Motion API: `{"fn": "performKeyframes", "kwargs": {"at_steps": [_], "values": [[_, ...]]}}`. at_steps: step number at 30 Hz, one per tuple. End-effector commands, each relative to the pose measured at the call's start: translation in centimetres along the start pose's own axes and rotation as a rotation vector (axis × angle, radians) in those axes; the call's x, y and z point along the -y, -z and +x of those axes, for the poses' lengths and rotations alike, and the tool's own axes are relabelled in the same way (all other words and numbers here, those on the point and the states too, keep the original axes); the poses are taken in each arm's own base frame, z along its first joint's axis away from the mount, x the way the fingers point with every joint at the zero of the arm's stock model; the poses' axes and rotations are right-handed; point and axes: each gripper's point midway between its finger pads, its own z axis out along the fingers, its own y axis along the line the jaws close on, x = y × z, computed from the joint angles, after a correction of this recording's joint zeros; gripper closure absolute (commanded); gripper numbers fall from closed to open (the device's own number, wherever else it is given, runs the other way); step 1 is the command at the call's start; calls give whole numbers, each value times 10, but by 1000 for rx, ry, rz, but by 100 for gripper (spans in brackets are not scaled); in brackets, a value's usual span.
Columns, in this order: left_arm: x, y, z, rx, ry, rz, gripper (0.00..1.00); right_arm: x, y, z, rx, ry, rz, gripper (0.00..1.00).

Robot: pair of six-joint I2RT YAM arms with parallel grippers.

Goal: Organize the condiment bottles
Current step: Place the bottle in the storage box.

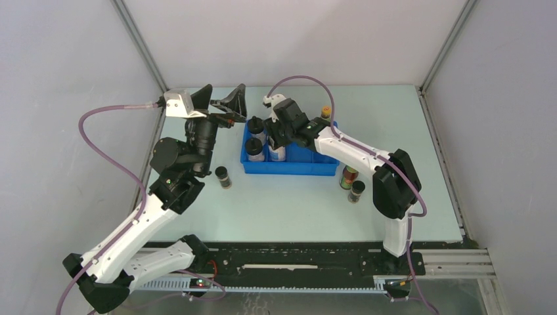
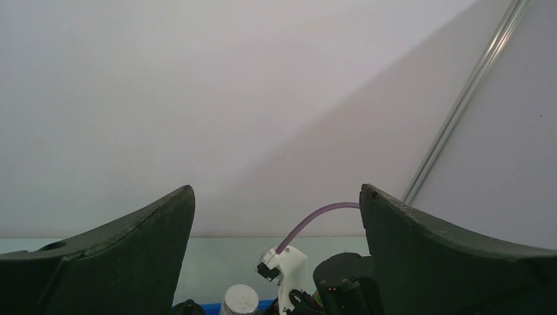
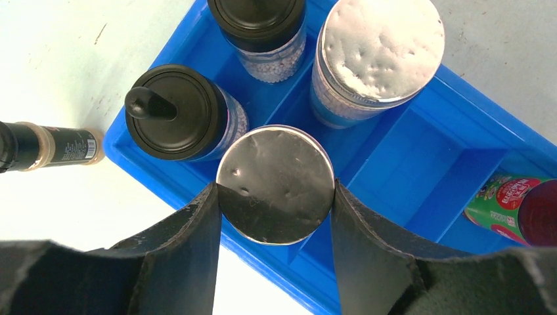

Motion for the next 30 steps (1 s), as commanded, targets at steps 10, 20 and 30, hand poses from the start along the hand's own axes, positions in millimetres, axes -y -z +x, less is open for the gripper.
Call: {"fn": "performKeyframes", "kwargs": {"at_steps": [10,20,30], "values": [[-4,1,3,11,6,-11,0,0,4,-30,101,-37,-1,57],[-3,2,0,11,15,-6,0,1,7,-33,108,-37,3,34],[-2,4,-5,7,30,-4,0,-2,12,-34,106,-37,-3,22]]}}
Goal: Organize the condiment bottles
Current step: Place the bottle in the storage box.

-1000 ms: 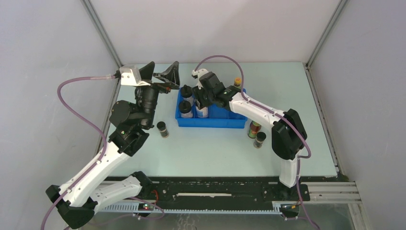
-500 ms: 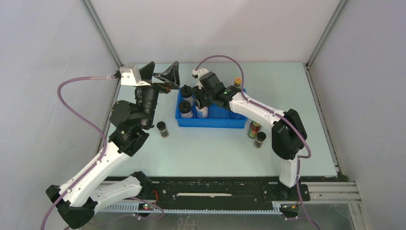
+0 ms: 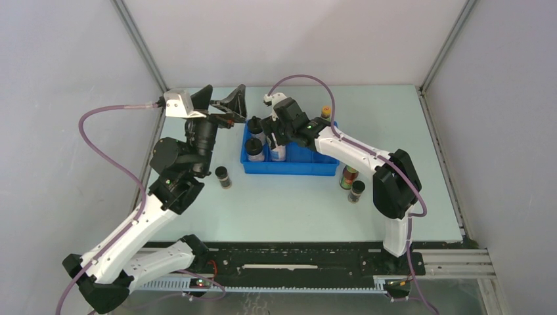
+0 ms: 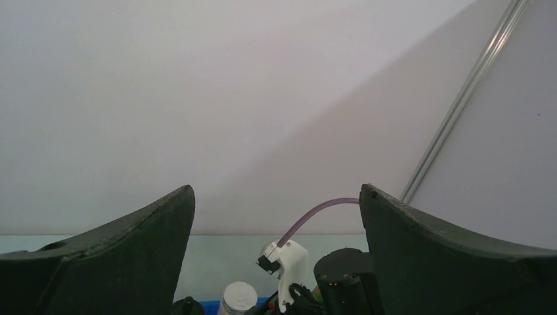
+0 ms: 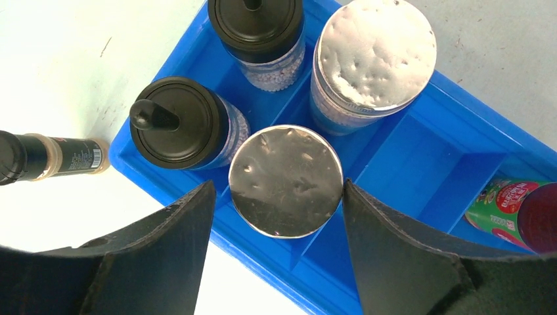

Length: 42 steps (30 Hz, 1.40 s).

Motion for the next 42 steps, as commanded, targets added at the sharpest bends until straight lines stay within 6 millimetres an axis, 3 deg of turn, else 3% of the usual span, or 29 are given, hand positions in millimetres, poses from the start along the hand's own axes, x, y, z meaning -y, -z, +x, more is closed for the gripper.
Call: {"fn": "performKeyframes", "kwargs": {"at_steps": [1,10,16,23,28,32,42], "values": [[-2,4,-6,13,24,-3,0,-3,13,-31,91,-19,-6,21],[-2,6,-12,10,40,-3,0,-2,27,-45,128,-13,-1,19],[-1,11,-10,-9,68,3,0,0,48,-70,193,-8,7,18],[-5,22,-3,-41,102,-2,0,3,86,-108,292,11,25,18],[-13,36,12,-81,122,-18,0,9,129,-121,358,8,57,18],[-17,48,30,-120,141,-27,0,18,162,-109,393,-6,95,17],[-19,70,73,-187,187,-41,1,49,228,-39,423,-87,231,17]]}}
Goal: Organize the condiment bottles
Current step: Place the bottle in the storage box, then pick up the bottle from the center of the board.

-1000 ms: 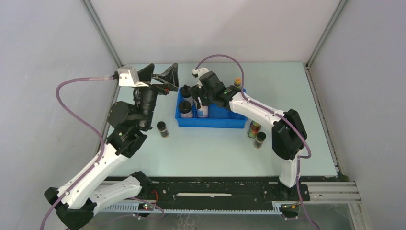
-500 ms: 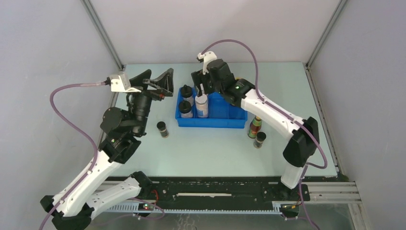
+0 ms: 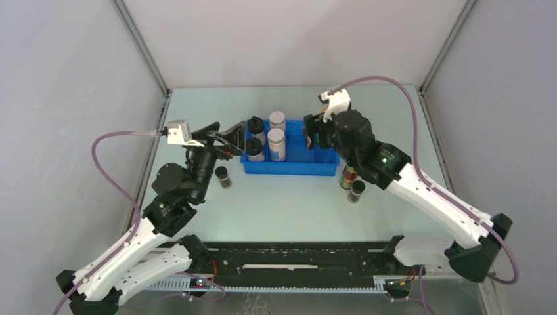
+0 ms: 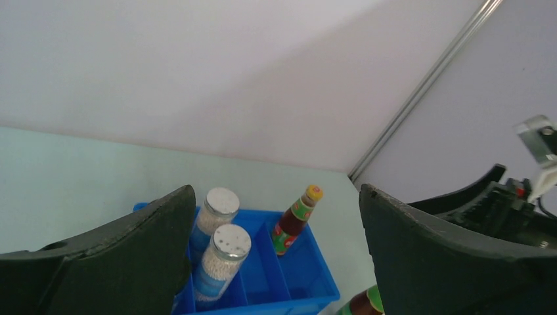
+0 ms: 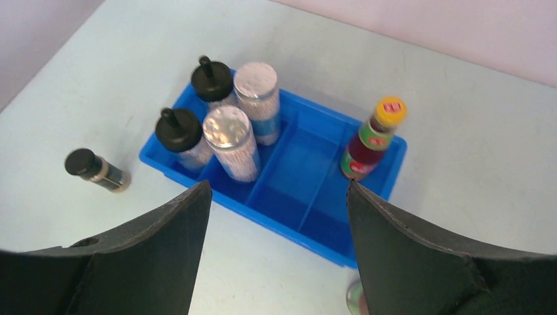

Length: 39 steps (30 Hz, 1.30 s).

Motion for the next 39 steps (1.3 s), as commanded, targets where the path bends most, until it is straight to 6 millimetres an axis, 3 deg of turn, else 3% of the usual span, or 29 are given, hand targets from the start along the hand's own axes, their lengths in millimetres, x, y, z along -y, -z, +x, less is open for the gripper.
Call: {"fn": "performKeyframes", "kwargs": {"at_steps": [1,8,13,18,31,39], "values": [[-2,5,18,-16,41,-16,1,25,32,11,31,-47,116,17],[-9,9,32,-35,25,-45,1,57,67,50,30,-112,225,17],[-19,13,41,-67,4,-90,1,74,74,85,-15,-131,305,17],[-24,17,52,-95,-3,-100,1,85,79,107,-28,-160,360,16],[-27,24,96,-175,-1,-91,1,107,75,136,4,-197,465,14],[-32,27,102,-177,-15,-99,1,116,64,143,39,-229,497,14]]}}
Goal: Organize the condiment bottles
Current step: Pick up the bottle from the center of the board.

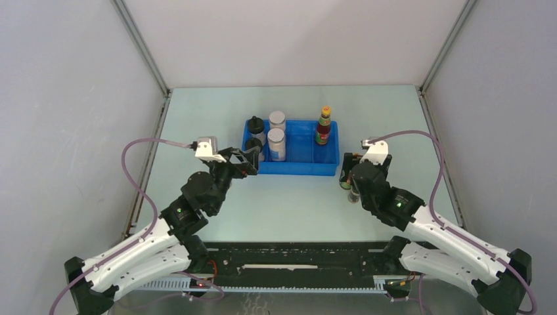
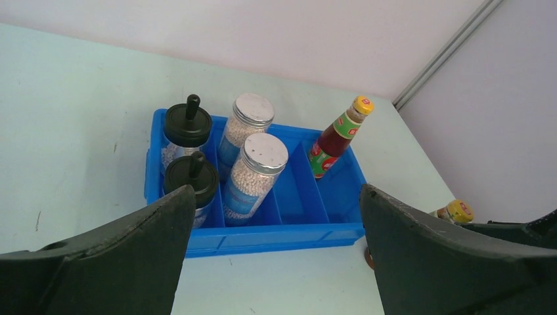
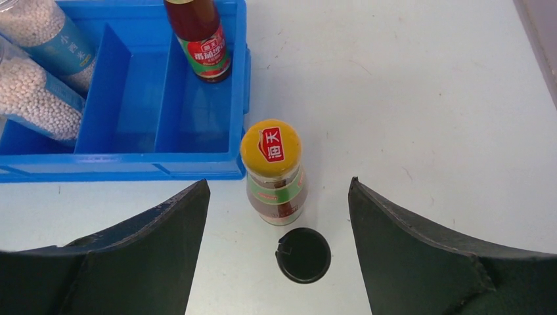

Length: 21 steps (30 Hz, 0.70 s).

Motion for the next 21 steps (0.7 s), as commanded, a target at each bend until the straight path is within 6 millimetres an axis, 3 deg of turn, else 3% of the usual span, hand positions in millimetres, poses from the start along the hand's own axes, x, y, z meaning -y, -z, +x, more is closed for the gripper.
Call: {"fn": "performKeyframes", "kwargs": {"at_steps": [1,21], "values": [[0,1,-5,37,33,-3,1,0,-7,-18,75,-98,24,14],[-3,0,4,44,21,-2,2,0,-30,-9,88,-110,45,17]]}}
